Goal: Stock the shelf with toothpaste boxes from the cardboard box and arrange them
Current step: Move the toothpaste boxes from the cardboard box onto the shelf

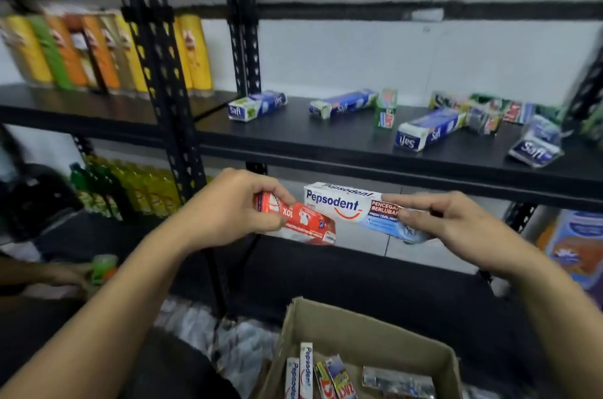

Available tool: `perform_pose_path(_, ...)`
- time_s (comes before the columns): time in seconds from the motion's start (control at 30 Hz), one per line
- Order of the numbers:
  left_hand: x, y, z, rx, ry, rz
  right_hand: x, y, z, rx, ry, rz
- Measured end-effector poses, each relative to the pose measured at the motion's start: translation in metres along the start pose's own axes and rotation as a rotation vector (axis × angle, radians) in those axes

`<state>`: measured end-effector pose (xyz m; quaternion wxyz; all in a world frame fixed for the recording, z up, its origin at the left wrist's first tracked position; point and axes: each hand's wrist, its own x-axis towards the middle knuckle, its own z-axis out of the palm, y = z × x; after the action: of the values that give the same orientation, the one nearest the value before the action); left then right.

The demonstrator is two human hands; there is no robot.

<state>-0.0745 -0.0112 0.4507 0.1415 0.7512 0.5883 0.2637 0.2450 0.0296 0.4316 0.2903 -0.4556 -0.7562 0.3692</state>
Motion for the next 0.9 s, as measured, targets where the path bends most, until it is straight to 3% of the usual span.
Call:
perform_pose_path(0.23,-0.012,0.029,-0.083,-0.025,0.255,0.09,0.016,-0.072,-0.035,0.088,0.146,-0.146)
perform_pose_path(0.47,0.047,0.015,-0.084,-0.232,0.423,0.07,0.056,-0.101,-0.058,0.043,0.353,-0.194)
perform_pose_path(0.63,0.126,-0.03,-0.043,-0.459,0.316,-0.039,0.092,-0.102,-0.066,-0.081,0.403,-0.143)
perform_pose_path(0.9,0.193,-0.072,-0.026,-0.172,0.258,0.008,0.165,-0.085,-0.083,-0.299,0.354,-0.127)
